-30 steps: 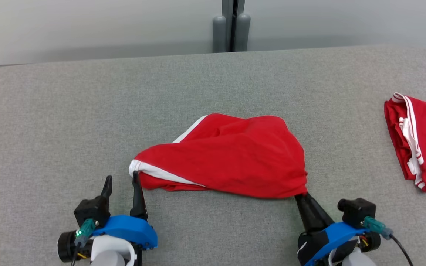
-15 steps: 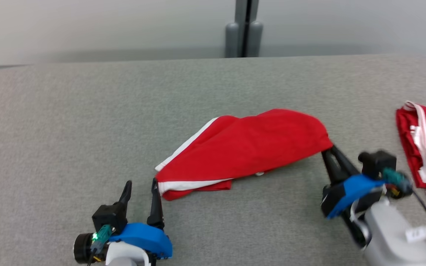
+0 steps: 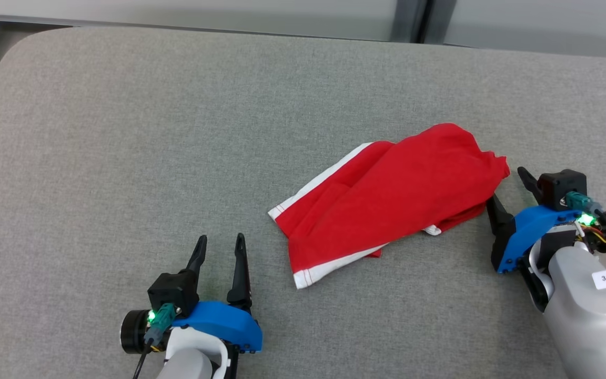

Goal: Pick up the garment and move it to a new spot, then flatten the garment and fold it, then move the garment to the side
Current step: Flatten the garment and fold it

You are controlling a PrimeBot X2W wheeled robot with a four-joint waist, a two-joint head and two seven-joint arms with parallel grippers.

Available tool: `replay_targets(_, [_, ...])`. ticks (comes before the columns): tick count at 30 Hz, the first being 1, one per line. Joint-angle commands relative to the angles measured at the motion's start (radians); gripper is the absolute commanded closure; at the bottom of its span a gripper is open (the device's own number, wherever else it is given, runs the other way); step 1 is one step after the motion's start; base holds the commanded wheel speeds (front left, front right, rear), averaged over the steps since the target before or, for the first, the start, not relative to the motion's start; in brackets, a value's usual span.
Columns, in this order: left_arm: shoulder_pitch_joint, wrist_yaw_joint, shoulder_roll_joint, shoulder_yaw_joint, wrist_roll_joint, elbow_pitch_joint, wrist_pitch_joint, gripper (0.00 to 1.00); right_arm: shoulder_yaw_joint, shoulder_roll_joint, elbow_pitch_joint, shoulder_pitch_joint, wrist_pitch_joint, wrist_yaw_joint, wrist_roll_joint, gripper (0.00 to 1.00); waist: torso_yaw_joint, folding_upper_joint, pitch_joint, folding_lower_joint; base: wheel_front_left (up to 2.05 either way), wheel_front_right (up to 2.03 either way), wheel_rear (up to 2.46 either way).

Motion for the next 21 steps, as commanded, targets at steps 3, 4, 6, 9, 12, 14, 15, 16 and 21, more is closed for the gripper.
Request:
replay_targets(3, [0.017, -0.004, -0.001, 0.021, 0.011, -0.019, 0.000, 0.00, -0.022, 0.014, -0.040, 0.042, -0.012, 0.000, 0.008, 0.00, -0.034, -0.0003, -0.032, -0.0004, 0.00, 0.00, 0.00])
replay_targets(4, [0.021, -0.007, 0.000, 0.023, 0.014, -0.026, 0.000, 0.00, -0.034, 0.017, -0.072, 0.063, -0.012, 0.000, 0.017, 0.00, -0.045, -0.0003, -0.040, -0.0004, 0.00, 0.00, 0.00])
replay_targets(6, [0.030, -0.017, 0.000, 0.030, 0.021, -0.043, 0.000, 0.00, -0.057, 0.026, -0.143, 0.118, -0.011, 0.000, 0.038, 0.00, -0.067, -0.0003, -0.059, -0.0004, 0.00, 0.00, 0.00])
replay_targets(9, [0.051, -0.047, 0.000, 0.015, 0.020, -0.062, 0.000, 0.00, -0.090, 0.044, -0.227, 0.215, -0.012, 0.000, 0.074, 0.00, -0.094, -0.0003, -0.095, -0.0004, 0.00, 0.00, 0.00])
replay_targets(12, [0.075, -0.083, 0.000, 0.001, 0.003, -0.063, 0.000, 0.00, -0.101, 0.062, -0.275, 0.306, -0.012, 0.000, 0.089, 0.00, -0.115, -0.0003, -0.135, -0.0004, 0.00, 0.00, 0.00])
replay_targets(14, [0.096, -0.106, 0.000, -0.014, -0.019, -0.060, 0.000, 0.00, -0.108, 0.076, -0.291, 0.355, -0.012, 0.000, 0.099, 0.00, -0.126, -0.0003, -0.156, -0.0004, 0.00, 0.00, 0.00])
replay_targets(15, [0.107, -0.119, 0.000, -0.025, -0.023, -0.051, 0.000, 0.00, -0.113, 0.083, -0.297, 0.376, -0.012, 0.000, 0.103, 0.00, -0.130, -0.0003, -0.165, -0.0004, 0.00, 0.00, 0.00])
replay_targets(16, [0.116, -0.131, -0.001, -0.034, -0.033, -0.041, 0.000, 0.00, -0.116, 0.088, -0.303, 0.393, -0.012, 0.000, 0.101, 0.00, -0.133, -0.0003, -0.173, -0.0004, 0.00, 0.00, 0.00])
replay_targets(21, [0.141, -0.170, 0.001, -0.081, -0.099, 0.032, 0.000, 0.00, -0.124, 0.112, -0.316, 0.443, -0.012, 0.000, 0.098, 0.00, -0.141, -0.0003, -0.191, -0.0004, 0.00, 0.00, 0.00])
